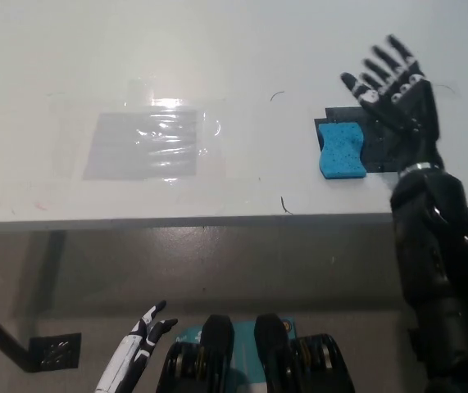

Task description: A soft sponge is kept on the balc marked spot on the table infront of the robot and it uses its right hand fist to press down on it and drrags it across the table in a back and forth manner twice to clean it

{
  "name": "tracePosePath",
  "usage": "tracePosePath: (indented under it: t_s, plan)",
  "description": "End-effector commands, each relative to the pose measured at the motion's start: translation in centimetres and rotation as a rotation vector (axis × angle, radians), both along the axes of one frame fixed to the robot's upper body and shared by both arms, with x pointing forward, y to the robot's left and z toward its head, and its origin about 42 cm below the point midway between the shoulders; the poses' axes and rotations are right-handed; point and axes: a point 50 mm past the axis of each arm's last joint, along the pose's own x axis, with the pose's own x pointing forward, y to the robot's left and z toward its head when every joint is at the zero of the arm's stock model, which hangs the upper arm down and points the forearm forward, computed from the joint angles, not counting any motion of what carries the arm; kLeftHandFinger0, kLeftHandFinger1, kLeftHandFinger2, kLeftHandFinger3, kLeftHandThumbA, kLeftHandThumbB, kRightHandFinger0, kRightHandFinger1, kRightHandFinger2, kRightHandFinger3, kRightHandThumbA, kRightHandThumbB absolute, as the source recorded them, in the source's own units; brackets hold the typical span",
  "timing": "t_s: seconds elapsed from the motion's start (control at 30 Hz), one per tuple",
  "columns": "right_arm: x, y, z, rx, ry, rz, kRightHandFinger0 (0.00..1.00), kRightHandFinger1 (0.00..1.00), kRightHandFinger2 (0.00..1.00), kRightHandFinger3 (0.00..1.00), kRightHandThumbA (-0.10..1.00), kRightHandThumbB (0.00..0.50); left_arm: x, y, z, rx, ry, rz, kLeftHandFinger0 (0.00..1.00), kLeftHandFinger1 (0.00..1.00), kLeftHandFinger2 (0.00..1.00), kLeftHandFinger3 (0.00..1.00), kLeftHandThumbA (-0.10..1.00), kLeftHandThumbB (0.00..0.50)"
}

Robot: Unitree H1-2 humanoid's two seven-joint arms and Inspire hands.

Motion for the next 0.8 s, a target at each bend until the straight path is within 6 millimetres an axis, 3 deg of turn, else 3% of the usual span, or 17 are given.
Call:
tracePosePath:
  t_s: [0.0, 0.2, 0.3, 0.4, 0.47, 0.53, 0.6, 0.63, 0.67, 0.7, 0.77]
  plan:
    - [-28.0, -1.0, 23.3, -0.198, -1.221, 0.306, 1.0, 1.0, 1.0, 1.0, 1.0, 0.417, 1.5, 1.0, 1.5, 0.045, -0.038, -0.052, 1.0, 0.9, 0.85, 1.0, 1.0, 0.044]
    - [-30.2, -2.4, 17.6, -0.263, -1.216, 0.246, 1.0, 1.0, 1.0, 1.0, 1.0, 0.397, 1.6, 1.0, 1.3, 0.05, -0.034, -0.058, 1.0, 0.9, 0.85, 1.0, 1.0, 0.033]
    - [-31.0, -2.4, 15.1, -0.39, -1.238, 0.165, 1.0, 1.0, 1.0, 1.0, 1.0, 0.457, 1.6, 1.1, 1.2, 0.064, -0.045, -0.063, 1.0, 0.9, 0.87, 1.0, 1.0, 0.036]
    - [-33.3, -2.5, 11.1, -0.427, -1.029, 0.189, 1.0, 1.0, 1.0, 1.0, 1.0, 0.437, 1.6, 1.0, 1.0, 0.052, -0.028, -0.058, 1.0, 0.93, 0.89, 1.0, 1.0, 0.059]
    - [-33.0, -2.4, 9.3, -0.419, -1.005, 0.189, 1.0, 1.0, 1.0, 1.0, 1.0, 0.421, 1.7, 1.0, 0.9, 0.044, -0.031, -0.049, 1.0, 0.94, 0.91, 1.0, 1.0, 0.065]
    - [-32.2, -2.5, 5.3, -0.395, -0.832, 0.226, 1.0, 1.0, 1.0, 1.0, 1.0, 0.38, 1.4, 1.2, 0.7, 0.032, -0.024, -0.041, 1.0, 0.97, 0.96, 1.0, 1.0, 0.074]
    - [-31.9, -2.8, 3.0, -0.366, -0.668, 0.23, 1.0, 1.0, 1.0, 1.0, 1.0, 0.442, 1.3, 1.2, 0.6, 0.033, -0.034, -0.039, 1.0, 1.0, 1.0, 1.0, 1.0, 0.054]
    - [-31.8, -2.9, 2.3, -0.375, -0.612, 0.222, 1.0, 1.0, 1.0, 1.0, 1.0, 0.447, 1.2, 1.2, 0.6, 0.027, -0.037, -0.036, 1.0, 1.0, 1.0, 1.0, 1.0, 0.057]
    - [-31.4, -3.1, 0.9, -0.381, -0.559, 0.206, 1.0, 1.0, 1.0, 1.0, 1.0, 0.408, 1.2, 1.2, 0.6, 0.027, -0.037, -0.033, 1.0, 1.0, 1.0, 1.0, 1.0, 0.05]
    - [-31.0, -3.3, -0.7, -0.419, -0.508, 0.173, 1.0, 1.0, 1.0, 1.0, 1.0, 0.326, 1.2, 1.2, 0.6, 0.025, -0.043, -0.032, 1.0, 1.0, 1.0, 1.0, 1.0, 0.04]
    - [-29.3, -3.6, -4.2, -0.509, -0.351, 0.115, 1.0, 1.0, 1.0, 1.0, 1.0, 0.311, 1.4, 1.2, 0.7, 0.006, -0.046, -0.025, 1.0, 1.0, 1.0, 1.0, 1.0, 0.038]
